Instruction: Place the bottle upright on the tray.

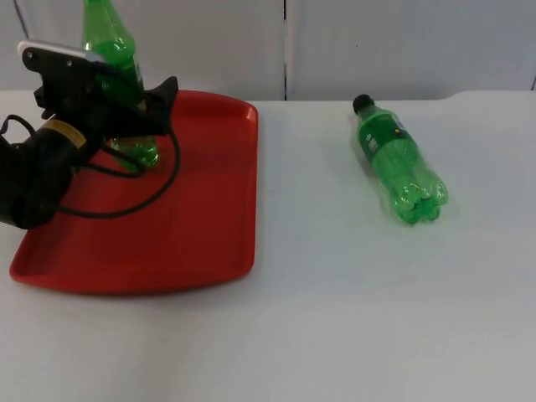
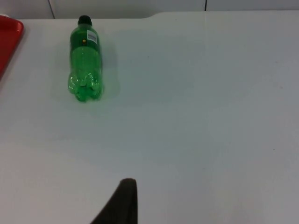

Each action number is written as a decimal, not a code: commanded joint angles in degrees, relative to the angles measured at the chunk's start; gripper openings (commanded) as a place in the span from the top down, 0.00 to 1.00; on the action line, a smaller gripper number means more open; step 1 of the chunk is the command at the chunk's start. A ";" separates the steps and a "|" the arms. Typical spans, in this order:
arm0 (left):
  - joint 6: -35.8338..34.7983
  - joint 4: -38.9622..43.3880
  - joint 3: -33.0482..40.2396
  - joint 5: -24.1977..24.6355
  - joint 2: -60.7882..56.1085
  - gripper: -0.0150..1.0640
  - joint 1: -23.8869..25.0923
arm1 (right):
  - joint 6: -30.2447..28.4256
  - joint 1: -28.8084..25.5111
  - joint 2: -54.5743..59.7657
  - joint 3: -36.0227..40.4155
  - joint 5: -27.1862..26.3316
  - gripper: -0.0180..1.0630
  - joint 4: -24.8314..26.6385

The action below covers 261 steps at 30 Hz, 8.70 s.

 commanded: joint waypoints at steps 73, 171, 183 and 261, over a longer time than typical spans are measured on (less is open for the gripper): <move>-7.13 -0.17 29.47 37.55 -49.55 0.01 0.08 | -0.27 -0.42 -0.16 0.13 -0.16 0.01 0.31; 13.69 -23.73 39.11 114.86 -130.16 0.01 -16.36 | -0.27 -0.42 -0.16 0.13 -0.16 0.01 0.31; 11.57 -18.42 39.11 126.78 -136.52 0.01 -16.36 | -0.27 -0.42 -0.16 0.13 -0.16 0.01 0.31; 3.11 -10.86 44.26 131.16 -142.99 0.01 -16.36 | -0.13 -0.42 -0.16 0.13 -0.16 0.01 0.31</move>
